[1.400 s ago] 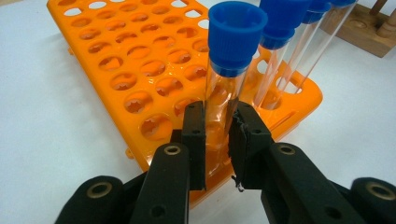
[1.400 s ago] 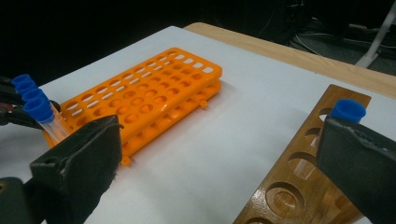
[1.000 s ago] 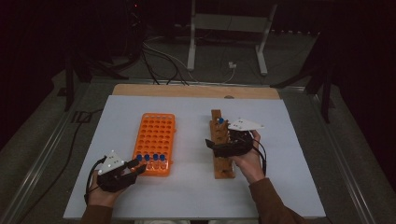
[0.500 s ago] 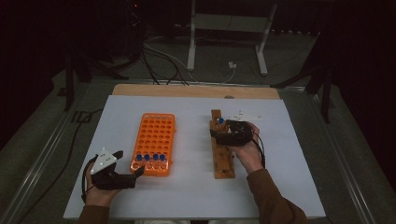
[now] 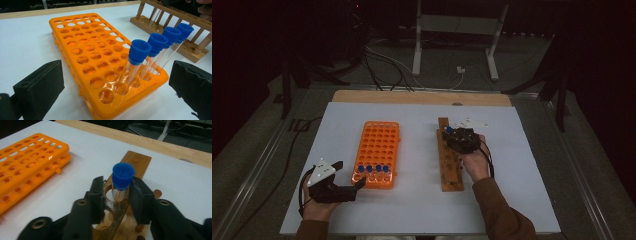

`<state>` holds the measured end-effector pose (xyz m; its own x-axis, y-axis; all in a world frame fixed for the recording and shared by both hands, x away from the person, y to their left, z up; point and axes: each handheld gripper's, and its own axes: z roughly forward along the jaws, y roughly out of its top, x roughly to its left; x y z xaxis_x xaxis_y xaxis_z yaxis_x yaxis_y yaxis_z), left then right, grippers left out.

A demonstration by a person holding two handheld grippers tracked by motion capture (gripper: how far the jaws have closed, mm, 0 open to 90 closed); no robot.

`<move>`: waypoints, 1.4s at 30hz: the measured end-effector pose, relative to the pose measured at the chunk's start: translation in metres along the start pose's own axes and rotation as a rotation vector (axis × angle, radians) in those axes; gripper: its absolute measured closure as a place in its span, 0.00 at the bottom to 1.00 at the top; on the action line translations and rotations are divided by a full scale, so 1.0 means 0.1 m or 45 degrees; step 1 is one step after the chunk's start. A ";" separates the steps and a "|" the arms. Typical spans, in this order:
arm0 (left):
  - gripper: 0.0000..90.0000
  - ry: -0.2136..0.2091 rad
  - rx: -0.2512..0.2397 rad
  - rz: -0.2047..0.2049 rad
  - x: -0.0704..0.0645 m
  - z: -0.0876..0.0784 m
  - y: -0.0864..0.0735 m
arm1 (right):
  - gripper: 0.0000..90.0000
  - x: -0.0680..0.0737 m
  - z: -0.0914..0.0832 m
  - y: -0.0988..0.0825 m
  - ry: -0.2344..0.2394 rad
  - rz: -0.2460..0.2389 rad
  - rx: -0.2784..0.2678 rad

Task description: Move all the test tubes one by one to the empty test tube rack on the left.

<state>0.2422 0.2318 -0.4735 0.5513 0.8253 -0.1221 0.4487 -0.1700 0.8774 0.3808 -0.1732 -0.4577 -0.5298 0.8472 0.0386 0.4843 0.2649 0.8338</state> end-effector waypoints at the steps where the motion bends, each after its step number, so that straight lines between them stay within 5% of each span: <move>1: 0.01 -0.001 0.001 -0.001 0.00 0.00 0.00 | 0.76 0.00 0.00 0.00 -0.001 -0.001 -0.002; 21: 0.01 -0.012 0.013 0.004 0.00 0.01 -0.01 | 0.85 0.03 0.03 0.05 0.001 -0.017 0.009; 42: 0.01 -0.008 -0.005 0.004 0.00 -0.01 0.01 | 0.86 0.02 -0.38 0.32 0.022 -0.061 -0.113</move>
<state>0.2419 0.2319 -0.4721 0.5574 0.8212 -0.1220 0.4438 -0.1706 0.8797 0.3690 -0.1806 -0.4102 -0.5633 0.8262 0.0062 0.3948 0.2626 0.8805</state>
